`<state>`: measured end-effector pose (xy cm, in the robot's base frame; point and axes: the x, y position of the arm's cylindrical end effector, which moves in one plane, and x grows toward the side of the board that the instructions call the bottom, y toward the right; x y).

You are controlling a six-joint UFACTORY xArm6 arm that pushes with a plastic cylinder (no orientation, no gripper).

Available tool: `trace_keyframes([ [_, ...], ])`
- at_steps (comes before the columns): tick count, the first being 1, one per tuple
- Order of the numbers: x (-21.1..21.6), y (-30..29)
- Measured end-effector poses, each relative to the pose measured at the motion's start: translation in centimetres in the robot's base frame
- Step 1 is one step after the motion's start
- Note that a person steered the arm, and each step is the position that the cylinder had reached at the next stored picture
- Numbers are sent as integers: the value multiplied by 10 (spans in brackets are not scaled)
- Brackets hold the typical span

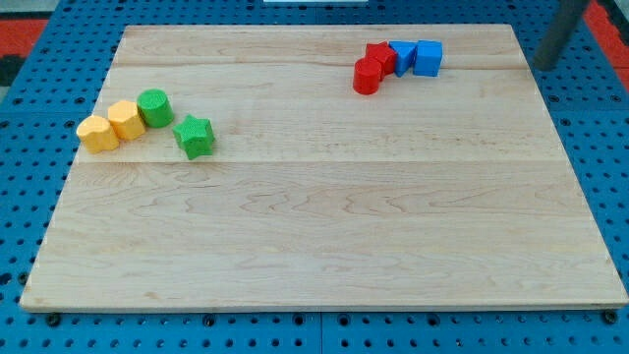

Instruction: Push the blue cube towards the bottom

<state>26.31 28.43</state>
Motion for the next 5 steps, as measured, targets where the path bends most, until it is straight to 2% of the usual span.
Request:
trace_keyframes([
  [1, -58, -53],
  [2, -47, -158],
  [3, 56, -124],
  [4, 91, -120],
  [5, 77, -89],
])
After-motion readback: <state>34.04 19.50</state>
